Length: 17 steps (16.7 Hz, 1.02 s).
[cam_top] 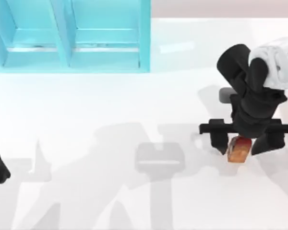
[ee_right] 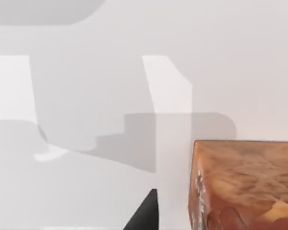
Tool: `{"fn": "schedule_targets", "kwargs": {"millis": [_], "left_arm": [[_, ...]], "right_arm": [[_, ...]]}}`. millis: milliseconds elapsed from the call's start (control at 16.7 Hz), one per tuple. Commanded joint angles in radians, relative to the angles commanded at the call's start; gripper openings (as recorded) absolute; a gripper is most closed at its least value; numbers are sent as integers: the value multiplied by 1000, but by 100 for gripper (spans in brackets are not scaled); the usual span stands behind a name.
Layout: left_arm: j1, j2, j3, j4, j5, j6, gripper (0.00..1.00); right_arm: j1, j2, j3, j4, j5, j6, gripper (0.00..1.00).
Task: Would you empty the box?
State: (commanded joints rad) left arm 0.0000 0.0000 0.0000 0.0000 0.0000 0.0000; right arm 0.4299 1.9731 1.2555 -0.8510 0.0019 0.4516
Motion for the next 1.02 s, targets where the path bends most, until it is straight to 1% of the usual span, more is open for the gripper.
{"fn": "schedule_targets", "kwargs": {"millis": [60, 120, 660, 780, 1020], "left_arm": [[0, 0, 0, 0, 0, 0, 100], [0, 0, 0, 0, 0, 0, 100], [0, 0, 0, 0, 0, 0, 100], [0, 0, 0, 0, 0, 0, 100], [0, 0, 0, 0, 0, 0, 100]], "right_arm": [[0, 0, 0, 0, 0, 0, 98], [0, 0, 0, 0, 0, 0, 100], [-1, -1, 2, -3, 0, 0, 100], [-1, -10, 25, -37, 0, 0, 100], [-2, -51, 113, -167, 1, -1, 100]]}}
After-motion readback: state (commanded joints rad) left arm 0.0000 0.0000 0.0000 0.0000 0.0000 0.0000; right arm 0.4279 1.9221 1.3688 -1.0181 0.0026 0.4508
